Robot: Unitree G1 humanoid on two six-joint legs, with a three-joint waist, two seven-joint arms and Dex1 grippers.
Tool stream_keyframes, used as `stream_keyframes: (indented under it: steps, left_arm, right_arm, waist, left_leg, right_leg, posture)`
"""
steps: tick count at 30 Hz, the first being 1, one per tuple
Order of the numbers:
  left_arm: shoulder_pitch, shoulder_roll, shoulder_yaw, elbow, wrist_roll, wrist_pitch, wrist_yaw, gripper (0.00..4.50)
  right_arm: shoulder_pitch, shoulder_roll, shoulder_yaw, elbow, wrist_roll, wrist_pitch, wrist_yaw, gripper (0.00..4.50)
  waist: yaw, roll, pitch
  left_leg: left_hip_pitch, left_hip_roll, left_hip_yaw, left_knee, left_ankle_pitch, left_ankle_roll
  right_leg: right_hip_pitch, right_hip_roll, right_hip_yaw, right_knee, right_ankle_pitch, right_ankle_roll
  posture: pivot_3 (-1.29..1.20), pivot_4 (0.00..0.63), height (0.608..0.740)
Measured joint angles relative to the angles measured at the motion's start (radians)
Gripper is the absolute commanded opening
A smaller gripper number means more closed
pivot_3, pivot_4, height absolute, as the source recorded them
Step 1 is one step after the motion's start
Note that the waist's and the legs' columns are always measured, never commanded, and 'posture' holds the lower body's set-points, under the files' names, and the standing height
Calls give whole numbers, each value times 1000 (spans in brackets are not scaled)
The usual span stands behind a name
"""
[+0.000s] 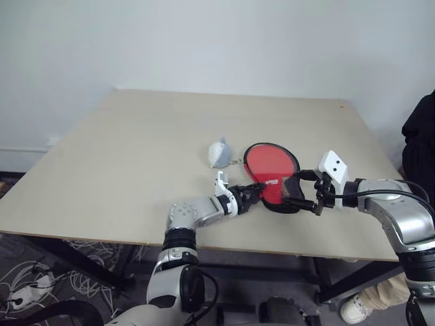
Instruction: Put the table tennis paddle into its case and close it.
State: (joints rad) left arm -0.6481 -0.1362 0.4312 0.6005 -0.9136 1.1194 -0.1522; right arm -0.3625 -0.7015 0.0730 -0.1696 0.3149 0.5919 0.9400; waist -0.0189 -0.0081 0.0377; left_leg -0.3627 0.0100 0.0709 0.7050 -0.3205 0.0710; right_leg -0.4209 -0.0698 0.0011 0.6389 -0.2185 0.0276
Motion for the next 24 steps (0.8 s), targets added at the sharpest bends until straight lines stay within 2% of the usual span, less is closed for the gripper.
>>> stream_keyframes:
  steps: [4, 18, 24]
  left_arm:
    - [-6, 0, -6, 2, 1, -1, 3, 20]
    - [-7, 0, -14, -2, -1, -7, 13, 20]
    - [74, 3, -2, -156, -33, 88, 64, 20]
  right_arm:
    - [0, 0, 0, -1, 0, 3, -4, 4500]
    - [0, 3, 0, -5, 1, 12, -10, 4500]
    - [0, 6, 0, -6, 0, 12, -9, 4500]
  waist:
    - [0, 0, 0]
    - [0, 0, 0]
    - [-4, 0, 0]
  left_leg:
    - [1, 0, 0, 0, -1, 2]
    - [2, 0, -1, 0, -1, 4]
    - [1, 0, 0, -2, 1, 0]
  right_leg:
    - [1, 0, 0, 0, 0, 0]
    - [3, 0, 0, 0, 0, 0]
    - [1, 1, 2, 0, 0, 0]
  posture:
    - [0, 0, 740]
    - [0, 0, 740]
    - [0, 0, 740]
